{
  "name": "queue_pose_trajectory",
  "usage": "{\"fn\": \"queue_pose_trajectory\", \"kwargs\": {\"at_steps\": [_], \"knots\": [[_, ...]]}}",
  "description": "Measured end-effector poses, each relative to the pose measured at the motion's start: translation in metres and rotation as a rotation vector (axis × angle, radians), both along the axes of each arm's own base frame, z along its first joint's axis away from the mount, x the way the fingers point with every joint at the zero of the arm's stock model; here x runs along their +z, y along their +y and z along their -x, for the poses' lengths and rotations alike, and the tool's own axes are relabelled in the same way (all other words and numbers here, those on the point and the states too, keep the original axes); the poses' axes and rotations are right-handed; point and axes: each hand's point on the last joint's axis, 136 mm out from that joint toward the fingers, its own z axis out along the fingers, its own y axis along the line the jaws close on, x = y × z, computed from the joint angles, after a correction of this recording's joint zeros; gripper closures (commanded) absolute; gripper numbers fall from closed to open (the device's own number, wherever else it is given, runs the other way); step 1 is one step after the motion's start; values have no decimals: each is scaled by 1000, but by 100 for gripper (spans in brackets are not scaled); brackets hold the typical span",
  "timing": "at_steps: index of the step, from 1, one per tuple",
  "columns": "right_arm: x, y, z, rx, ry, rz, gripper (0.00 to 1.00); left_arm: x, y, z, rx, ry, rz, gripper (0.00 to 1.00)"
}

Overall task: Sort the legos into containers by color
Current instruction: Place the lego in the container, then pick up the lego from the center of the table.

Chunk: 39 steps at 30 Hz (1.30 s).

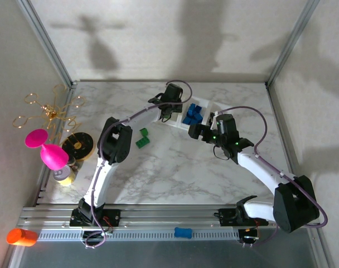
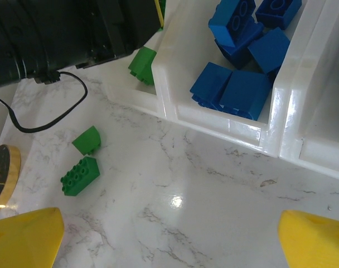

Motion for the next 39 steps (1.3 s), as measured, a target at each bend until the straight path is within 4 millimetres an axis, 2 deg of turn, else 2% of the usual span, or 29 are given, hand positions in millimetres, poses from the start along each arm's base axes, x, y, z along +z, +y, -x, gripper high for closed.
{"fn": "queue_pose_trajectory", "kwargs": {"at_steps": [1,8,11,13,15,21,24,27,34,37,39], "knots": [[1,0,0,-1,-1,0,1,-1,1,1,2,6,-4,65],[9,2,-4,3,-21,-3,1,2,2,1,2,5,-3,61],[16,3,-6,11,-37,0,1,11,3,2,3,-1,0,62],[21,4,-7,21,-49,7,1,24,7,8,3,-12,9,62],[23,4,-7,31,-57,12,1,38,14,19,8,-20,20,62],[19,12,-2,68,-57,27,1,87,48,70,40,-67,85,62],[14,25,6,108,-46,30,1,96,68,94,83,-76,107,61],[2,38,17,153,-18,31,1,83,90,115,153,-50,99,57],[-23,50,29,195,43,14,1,14,137,164,286,94,3,42],[-27,53,30,196,52,8,1,-2,146,174,295,130,-37,35],[-27,54,29,195,51,4,1,-6,149,175,289,137,-48,31]]}}
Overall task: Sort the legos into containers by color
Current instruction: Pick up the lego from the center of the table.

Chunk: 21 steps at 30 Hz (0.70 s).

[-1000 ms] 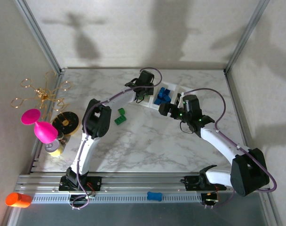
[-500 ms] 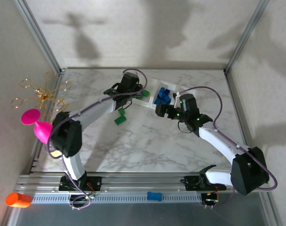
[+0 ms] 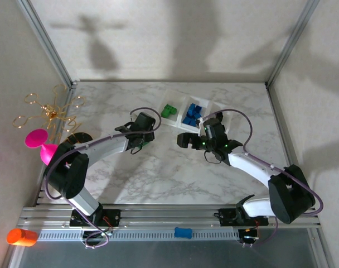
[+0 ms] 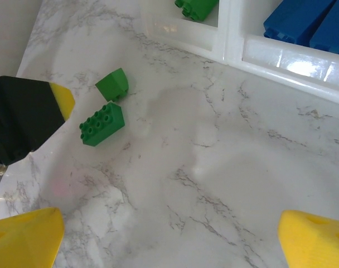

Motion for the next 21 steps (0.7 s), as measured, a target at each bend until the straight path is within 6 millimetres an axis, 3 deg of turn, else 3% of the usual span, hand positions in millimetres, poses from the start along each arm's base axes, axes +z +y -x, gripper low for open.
{"fn": "queue_pose_trajectory", "kwargs": {"at_steps": [4,11,21], "knots": [[1,0,-1,-3,-2,-4,1,-4,8,-7,-8,4,-19,25],[1,-1,-1,-10,-2,-1,1,-40,13,-10,-63,108,-34,20],[0,-1,-1,-10,1,2,1,-59,-4,1,-143,181,23,20]]}}
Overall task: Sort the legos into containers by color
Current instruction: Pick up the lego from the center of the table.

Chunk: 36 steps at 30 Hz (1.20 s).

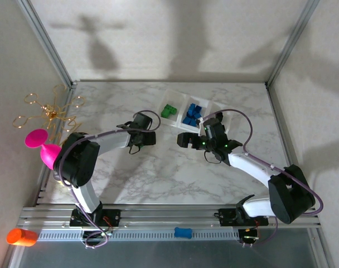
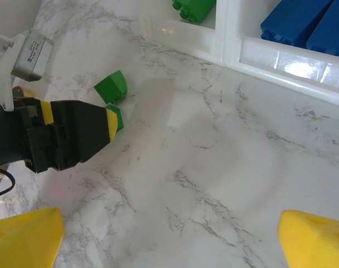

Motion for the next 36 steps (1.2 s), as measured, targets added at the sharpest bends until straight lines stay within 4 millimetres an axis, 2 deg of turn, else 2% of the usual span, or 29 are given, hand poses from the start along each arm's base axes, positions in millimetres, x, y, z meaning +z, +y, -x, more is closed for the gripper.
{"fn": "queue_pose_trajectory", "kwargs": {"at_steps": [11,16,21,27,30,32,36], "knots": [[-8,0,0,0,19,13,1,-16,-2,21,-23,33,-46,42],[-7,0,0,2,17,14,1,-16,-1,20,-17,28,-54,54],[-6,1,-1,2,13,13,1,-16,-3,21,-25,27,-55,62],[-5,0,-1,1,12,11,1,-15,-9,25,-44,29,-57,63],[-3,-2,-3,-9,9,8,1,-6,-14,27,-57,15,-47,65],[-1,-5,-6,-25,6,2,1,7,-16,25,-58,-13,-31,65],[6,-16,-13,-61,-6,-13,1,35,-25,10,-58,-76,4,65]]}}
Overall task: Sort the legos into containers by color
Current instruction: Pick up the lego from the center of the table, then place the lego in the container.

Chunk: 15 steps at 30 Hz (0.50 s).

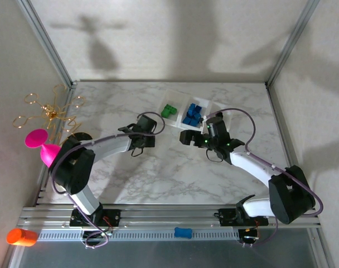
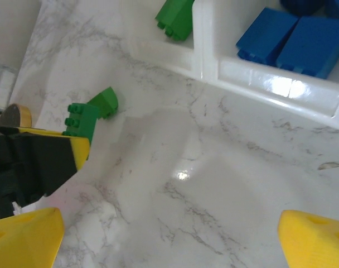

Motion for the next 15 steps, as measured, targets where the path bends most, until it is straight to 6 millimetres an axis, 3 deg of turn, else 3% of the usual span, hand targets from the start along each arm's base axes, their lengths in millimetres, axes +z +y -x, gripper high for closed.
{"fn": "queue_pose_trajectory", "kwargs": {"at_steps": [4,8,15], "knots": [[7,-9,-9,-45,-5,-18,1,32,-15,-24,-8,-73,34,66],[13,-12,-16,-67,-18,-32,2,56,-36,-64,-8,-145,56,67],[21,-20,-23,-101,-31,-53,1,50,-61,-115,9,-178,49,67]]}}
